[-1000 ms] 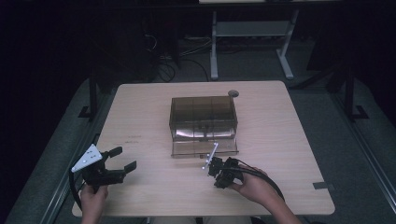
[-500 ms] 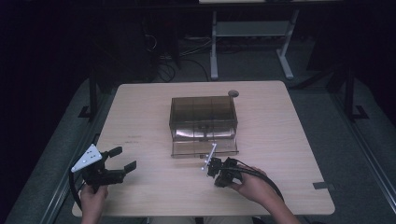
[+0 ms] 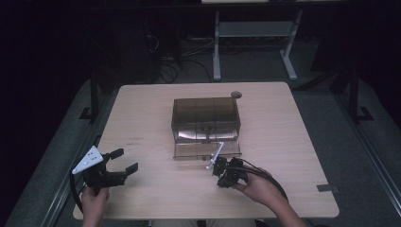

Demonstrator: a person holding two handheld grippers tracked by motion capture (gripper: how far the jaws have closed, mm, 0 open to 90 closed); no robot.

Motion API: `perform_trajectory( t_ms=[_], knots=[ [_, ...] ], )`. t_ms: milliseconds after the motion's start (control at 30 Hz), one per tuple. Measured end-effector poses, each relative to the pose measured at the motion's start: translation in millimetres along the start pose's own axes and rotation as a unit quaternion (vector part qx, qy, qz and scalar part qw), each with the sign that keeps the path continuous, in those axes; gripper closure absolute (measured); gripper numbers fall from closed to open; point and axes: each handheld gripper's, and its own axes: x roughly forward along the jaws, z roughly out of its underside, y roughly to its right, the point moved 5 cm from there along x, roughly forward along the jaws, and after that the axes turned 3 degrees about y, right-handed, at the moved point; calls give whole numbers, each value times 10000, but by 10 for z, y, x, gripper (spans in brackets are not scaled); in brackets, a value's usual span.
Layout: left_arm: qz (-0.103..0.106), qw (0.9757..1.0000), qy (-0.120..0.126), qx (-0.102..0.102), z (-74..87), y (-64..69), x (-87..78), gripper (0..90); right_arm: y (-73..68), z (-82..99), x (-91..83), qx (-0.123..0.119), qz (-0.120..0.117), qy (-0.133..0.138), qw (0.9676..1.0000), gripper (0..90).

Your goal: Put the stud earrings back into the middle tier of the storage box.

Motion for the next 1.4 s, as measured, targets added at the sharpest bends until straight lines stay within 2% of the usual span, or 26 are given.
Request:
perform_trajectory(
  t_ms=[367, 433, 633, 967, 1400],
  knots=[
    [-11, 10000, -29, -6, 1, -8, 2, 129, 142, -25, -268, 127, 39, 420, 9990, 849],
    [-6, 10000, -3, -24, -3, -7, 12, 129, 206, -48, -374, 177, 87, 541, 9983, 849],
    [-5, 10000, -16, -35, 2, 4, 25, 129, 357, -99, -536, 219, 176, 727, 9970, 849],
    [23, 10000, -47, 5, 9, 10, 32, 129, 531, -172, -602, 312, 264, 807, 9959, 850],
    [9, 10000, -8, -26, 6, 11, 17, 129, 748, -305, -676, 345, 446, 756, 9955, 851]
  ],
)
